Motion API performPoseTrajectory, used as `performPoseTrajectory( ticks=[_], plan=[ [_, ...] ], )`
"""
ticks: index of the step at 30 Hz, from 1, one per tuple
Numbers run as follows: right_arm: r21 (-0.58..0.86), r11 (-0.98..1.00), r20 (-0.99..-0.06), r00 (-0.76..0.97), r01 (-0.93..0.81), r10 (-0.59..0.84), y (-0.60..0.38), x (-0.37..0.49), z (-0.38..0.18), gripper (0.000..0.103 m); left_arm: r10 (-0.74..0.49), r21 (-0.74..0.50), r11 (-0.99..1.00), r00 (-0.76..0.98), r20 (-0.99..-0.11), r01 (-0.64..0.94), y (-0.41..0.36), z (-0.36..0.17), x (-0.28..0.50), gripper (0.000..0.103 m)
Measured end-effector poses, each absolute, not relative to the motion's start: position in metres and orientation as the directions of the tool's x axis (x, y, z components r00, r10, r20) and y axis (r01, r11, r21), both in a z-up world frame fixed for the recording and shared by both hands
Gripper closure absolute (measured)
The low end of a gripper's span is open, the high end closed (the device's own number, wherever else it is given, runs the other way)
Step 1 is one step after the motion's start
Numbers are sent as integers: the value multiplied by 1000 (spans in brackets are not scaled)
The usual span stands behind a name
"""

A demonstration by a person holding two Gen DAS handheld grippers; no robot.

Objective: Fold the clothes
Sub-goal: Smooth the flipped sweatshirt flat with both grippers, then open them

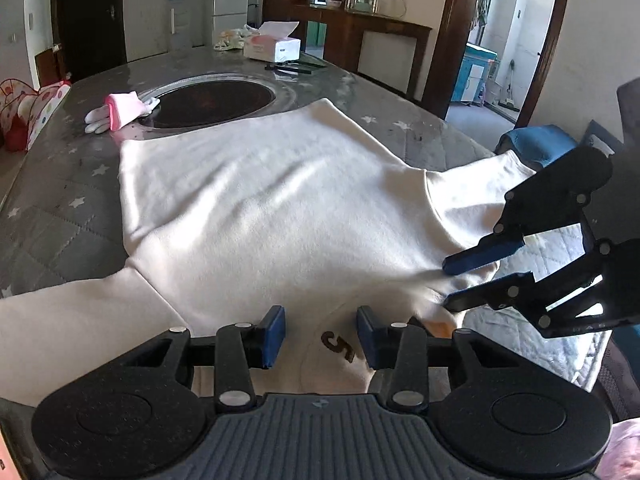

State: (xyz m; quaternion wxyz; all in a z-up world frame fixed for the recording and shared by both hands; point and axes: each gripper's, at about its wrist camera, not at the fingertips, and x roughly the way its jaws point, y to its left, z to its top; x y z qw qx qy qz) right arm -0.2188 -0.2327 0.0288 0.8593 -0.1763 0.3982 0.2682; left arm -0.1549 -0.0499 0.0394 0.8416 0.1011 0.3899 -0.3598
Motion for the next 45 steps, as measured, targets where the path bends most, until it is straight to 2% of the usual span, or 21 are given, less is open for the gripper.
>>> performPoseTrajectory(
  ticks=[7,13,18,30,38,42,45],
  plan=[
    [-71,872,-729,622,-484,285,-255,-201,43,77,-557,-160,731,445,-701,663,-61,47,-145,61],
    [-71,923,-760,620,-377,194,-275,-178,25,77,-543,-138,716,422,-726,684,-72,31,-151,60],
    [-27,939,-745,633,-344,211,-287,-173,30,77,-566,-205,736,422,-708,645,-61,43,-136,59],
    [-15,934,-753,618,-358,225,-286,-159,19,74,-427,-240,890,529,-733,387,-49,33,-53,59],
    [4,932,-749,617,-362,242,-293,-159,17,74,-394,-289,918,574,-717,270,-36,33,-33,58],
    [5,932,-749,616,-364,245,-293,-159,17,73,-364,-278,931,611,-703,236,-38,36,-29,55],
    [-5,932,-748,619,-364,237,-292,-160,17,73,-293,-199,955,624,-724,218,-44,31,-27,51]
  ],
)
